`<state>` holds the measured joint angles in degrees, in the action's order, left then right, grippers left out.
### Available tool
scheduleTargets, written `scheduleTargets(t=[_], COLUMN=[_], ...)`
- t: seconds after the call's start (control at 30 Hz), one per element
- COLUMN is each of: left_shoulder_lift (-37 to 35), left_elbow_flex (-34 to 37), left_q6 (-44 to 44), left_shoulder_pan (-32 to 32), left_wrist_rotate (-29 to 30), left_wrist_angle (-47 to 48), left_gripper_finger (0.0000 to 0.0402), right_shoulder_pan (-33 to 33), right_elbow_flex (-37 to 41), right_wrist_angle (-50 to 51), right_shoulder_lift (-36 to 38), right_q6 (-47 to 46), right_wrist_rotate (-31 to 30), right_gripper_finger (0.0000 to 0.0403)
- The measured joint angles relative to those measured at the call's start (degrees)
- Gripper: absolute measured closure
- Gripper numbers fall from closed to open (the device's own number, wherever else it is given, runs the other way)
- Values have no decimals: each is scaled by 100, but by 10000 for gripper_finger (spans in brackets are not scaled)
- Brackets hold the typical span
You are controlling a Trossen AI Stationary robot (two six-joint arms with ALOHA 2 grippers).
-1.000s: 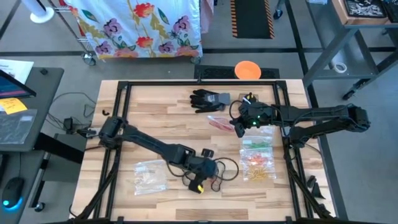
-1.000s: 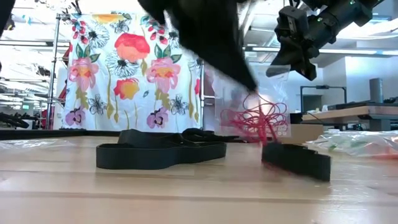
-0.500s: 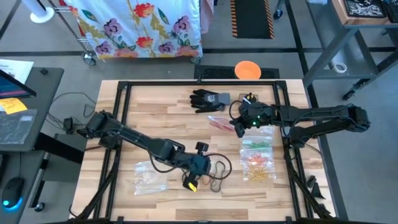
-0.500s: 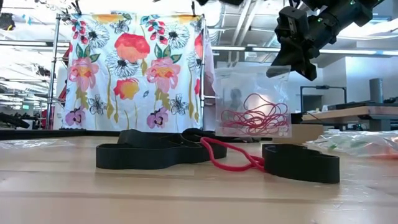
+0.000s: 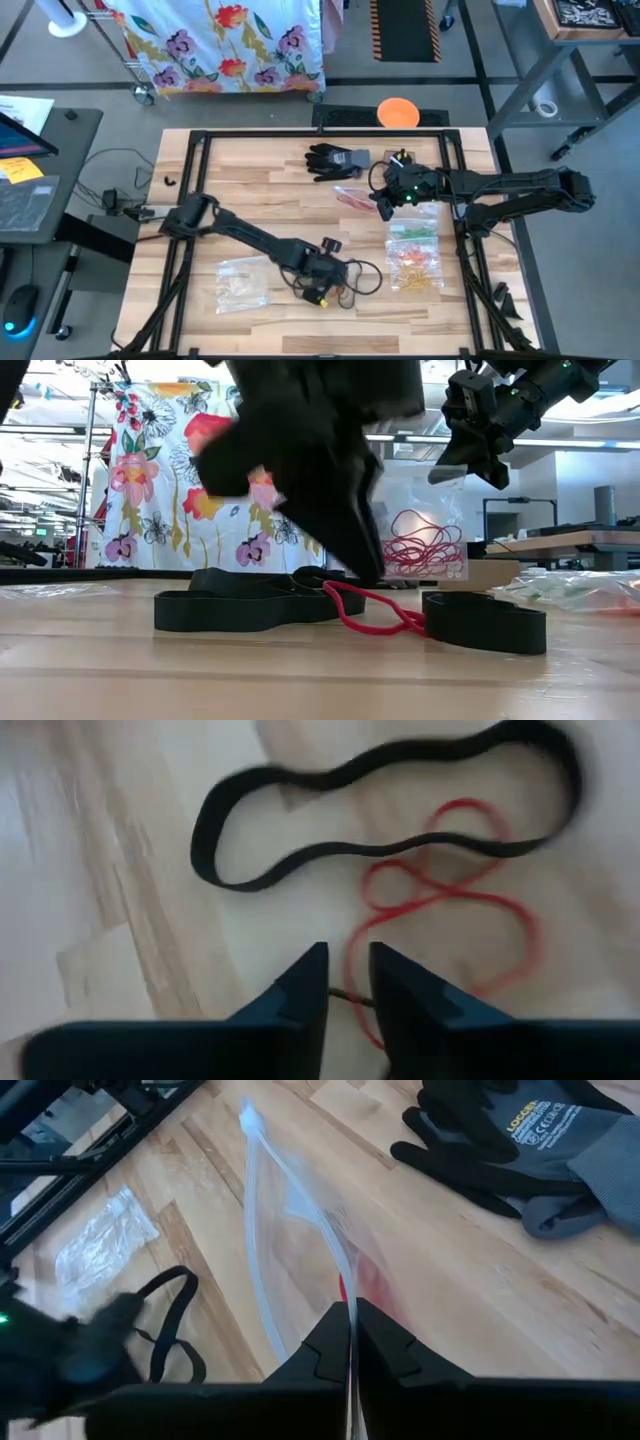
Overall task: Sort rubber bands
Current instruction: Put the red rubber band into the transparent zip bag
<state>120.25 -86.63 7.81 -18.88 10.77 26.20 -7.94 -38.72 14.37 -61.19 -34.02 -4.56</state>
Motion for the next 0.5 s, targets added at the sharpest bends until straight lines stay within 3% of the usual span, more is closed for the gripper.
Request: scheduleTargets(t=[0.3, 0.4, 0.5], left_shoulder_lift=[338, 320, 323], left_elbow_flex=[-26, -31, -118], left_q6=[-555, -948, -1119], left_shoulder_pan=[153, 164, 152], left_wrist_rotate=[-144, -363, -489], left_wrist_angle=[-70, 41, 275], left_gripper_finger=[261, 276, 329], right_shoulder_pan=[0, 2, 4], right_elbow_flex=[0, 0, 0], right_wrist_angle=[10, 15, 13], right_shoulder_lift=[0, 0, 0], right_q6=[13, 13, 13], right_wrist_rotate=[0, 0, 0], right_gripper_finger=[391, 391, 391])
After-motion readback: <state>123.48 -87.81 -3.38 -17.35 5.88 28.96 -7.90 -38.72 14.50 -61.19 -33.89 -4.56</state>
